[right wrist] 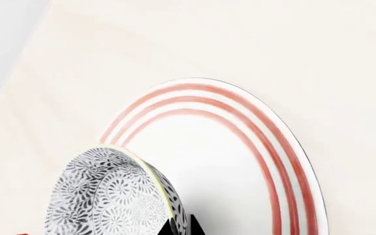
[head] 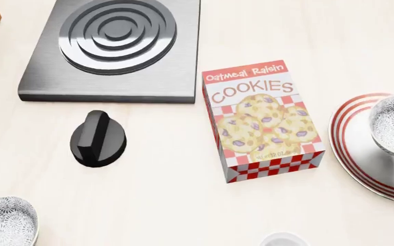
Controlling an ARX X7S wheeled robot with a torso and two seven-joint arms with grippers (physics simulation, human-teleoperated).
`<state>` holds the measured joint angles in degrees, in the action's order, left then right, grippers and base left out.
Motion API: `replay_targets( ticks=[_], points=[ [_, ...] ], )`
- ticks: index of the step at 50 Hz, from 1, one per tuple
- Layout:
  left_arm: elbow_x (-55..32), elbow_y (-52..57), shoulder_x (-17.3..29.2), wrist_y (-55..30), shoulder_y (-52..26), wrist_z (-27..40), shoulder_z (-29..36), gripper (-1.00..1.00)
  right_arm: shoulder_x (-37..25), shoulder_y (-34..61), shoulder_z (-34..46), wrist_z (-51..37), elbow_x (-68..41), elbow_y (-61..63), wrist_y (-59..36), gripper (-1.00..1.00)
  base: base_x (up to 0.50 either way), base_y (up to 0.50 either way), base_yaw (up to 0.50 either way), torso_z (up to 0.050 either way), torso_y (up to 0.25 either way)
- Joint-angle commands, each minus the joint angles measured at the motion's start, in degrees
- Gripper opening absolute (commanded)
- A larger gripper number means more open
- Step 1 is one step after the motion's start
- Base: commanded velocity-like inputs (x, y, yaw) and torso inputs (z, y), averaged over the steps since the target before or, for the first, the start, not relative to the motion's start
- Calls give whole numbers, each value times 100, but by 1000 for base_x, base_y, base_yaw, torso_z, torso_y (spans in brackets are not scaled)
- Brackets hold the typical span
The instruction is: Pick the akita bowl from table center and place it on the plate.
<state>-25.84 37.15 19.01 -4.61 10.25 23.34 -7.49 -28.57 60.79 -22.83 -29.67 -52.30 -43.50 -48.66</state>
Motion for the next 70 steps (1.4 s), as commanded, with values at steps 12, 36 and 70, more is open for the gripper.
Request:
replay_targets(
  ticks=[12, 36, 70],
  points=[
    [-5, 107, 40, 94, 140, 8, -8, 100, 89, 229, 173, 332, 257, -610, 522, -100, 0, 0, 0, 0, 0],
    [-32, 131, 84, 66, 95, 65, 39, 100, 626, -458, -331, -149, 658, 1891, 2747, 100, 0, 0, 0, 0, 0],
    [-34, 364, 161, 53, 130, 155, 99, 100, -753, -1427, 56, -1576, -1580, 7761, 154, 100, 0, 0, 0, 0, 0]
  ],
)
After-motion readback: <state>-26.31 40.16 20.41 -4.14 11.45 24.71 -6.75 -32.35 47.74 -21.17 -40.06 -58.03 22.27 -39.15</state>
